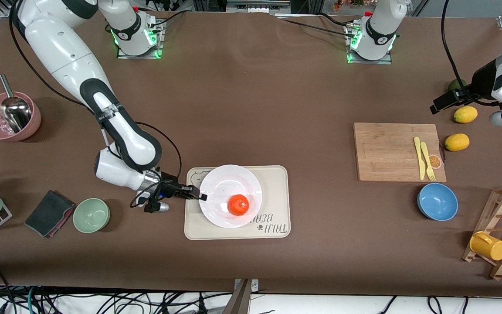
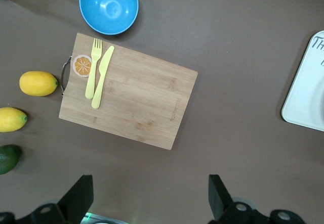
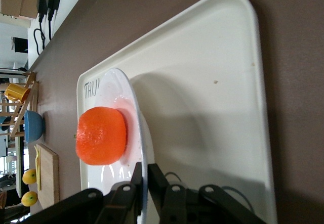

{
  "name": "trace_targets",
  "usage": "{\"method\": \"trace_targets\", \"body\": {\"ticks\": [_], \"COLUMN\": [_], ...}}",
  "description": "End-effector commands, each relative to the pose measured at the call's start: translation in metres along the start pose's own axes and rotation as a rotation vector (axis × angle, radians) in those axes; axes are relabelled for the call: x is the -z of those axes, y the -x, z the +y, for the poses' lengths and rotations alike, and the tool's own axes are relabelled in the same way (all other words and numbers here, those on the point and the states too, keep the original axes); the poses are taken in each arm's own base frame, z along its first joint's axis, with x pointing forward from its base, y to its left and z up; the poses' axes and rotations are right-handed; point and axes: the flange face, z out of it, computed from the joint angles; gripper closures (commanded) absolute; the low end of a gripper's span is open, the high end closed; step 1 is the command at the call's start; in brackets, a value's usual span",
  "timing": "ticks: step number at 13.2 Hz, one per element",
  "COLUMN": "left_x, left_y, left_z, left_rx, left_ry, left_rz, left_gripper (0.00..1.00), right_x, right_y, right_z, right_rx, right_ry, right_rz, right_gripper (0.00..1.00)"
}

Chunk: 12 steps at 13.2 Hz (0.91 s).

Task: Place orange and plate with both arms
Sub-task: 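Slide the plate with the right gripper onto the bear tray, then open the right gripper and release the plate rim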

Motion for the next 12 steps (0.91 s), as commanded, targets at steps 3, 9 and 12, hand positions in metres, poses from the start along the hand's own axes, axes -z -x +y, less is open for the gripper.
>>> {"method": "trace_targets", "body": {"ticks": [3,9,12], "left_x": [0.006,0.006,0.006], "left_y": [-0.003,-0.003,-0.003], "left_z": [0.000,-0.001,-0.001], "left_rx": [0.004,0.004,0.004], "left_ry": [-0.018,-0.018,-0.018], "left_rz": [0.005,0.005,0.004], "left_gripper": [0.00,0.00,0.00], "right_x": [0.007,0.039,0.065], "right_y": [-0.023,-0.055,-0.075], "right_z": [0.003,0.004,0.010], "right_rx": [0.051,0.155,0.275], "right_ry": [0.041,0.076,0.159], "right_rz": [0.050,0.112,0.066], "right_gripper": [0.16,0.00,0.00]}}
